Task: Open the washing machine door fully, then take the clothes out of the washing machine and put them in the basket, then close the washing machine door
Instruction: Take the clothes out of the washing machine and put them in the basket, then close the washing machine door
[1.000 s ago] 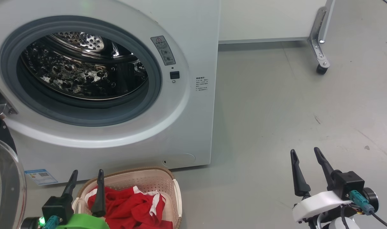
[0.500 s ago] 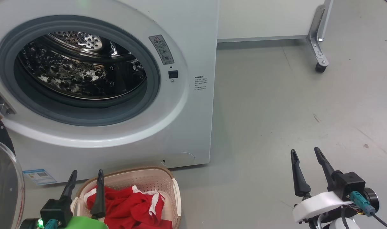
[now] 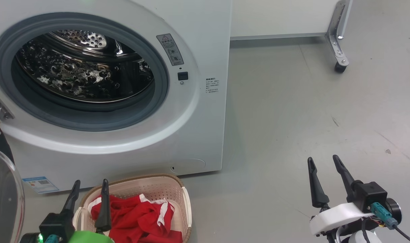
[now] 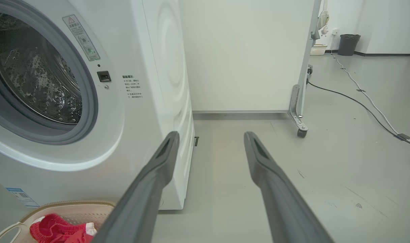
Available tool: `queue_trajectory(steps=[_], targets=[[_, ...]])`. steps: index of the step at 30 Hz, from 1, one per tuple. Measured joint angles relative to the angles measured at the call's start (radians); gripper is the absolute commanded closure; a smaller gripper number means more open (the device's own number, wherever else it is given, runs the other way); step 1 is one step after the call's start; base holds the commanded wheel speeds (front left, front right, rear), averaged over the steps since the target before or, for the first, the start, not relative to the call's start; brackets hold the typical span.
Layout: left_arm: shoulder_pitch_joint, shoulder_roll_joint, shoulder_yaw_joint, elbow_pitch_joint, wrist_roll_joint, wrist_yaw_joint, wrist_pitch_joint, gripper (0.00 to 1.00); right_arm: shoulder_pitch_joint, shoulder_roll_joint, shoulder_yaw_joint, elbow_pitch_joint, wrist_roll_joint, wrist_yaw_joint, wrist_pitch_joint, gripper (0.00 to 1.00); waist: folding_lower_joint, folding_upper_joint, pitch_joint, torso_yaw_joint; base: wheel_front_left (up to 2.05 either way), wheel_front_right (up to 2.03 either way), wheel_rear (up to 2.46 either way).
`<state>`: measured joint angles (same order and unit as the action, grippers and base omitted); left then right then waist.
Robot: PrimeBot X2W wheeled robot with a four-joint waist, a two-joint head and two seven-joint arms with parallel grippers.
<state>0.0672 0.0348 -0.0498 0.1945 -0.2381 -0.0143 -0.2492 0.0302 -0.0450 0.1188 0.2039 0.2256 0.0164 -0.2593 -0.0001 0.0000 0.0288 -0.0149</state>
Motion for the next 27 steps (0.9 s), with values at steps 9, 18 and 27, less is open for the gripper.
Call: queue_trajectory(steps=[9, 18, 27], targets=[[0.0, 0.0, 0.0, -0.018, -0.023, 0.009, 0.0, 0.0, 0.0, 0.0, 0.0, -0.003, 0.0, 0.0, 0.0, 0.0, 0.0, 0.0, 0.004, 0.002, 0.0, 0.0, 0.0], [0.003, 0.0, -0.005, -0.025, -0.025, 0.011, 0.0, 0.0, 0.0, 0.0, 0.002, -0.003, -0.006, 0.0, 0.0, 0.0, 0.0, 0.0, 0.004, 0.002, 0.0, 0.0, 0.0], [0.005, 0.0, -0.012, -0.031, -0.025, 0.019, 0.0, 0.0, 0.0, 0.0, 0.002, -0.002, -0.007, 0.0, 0.0, 0.0, 0.0, 0.0, 0.002, 0.0, -0.03, 0.03, 0.0]])
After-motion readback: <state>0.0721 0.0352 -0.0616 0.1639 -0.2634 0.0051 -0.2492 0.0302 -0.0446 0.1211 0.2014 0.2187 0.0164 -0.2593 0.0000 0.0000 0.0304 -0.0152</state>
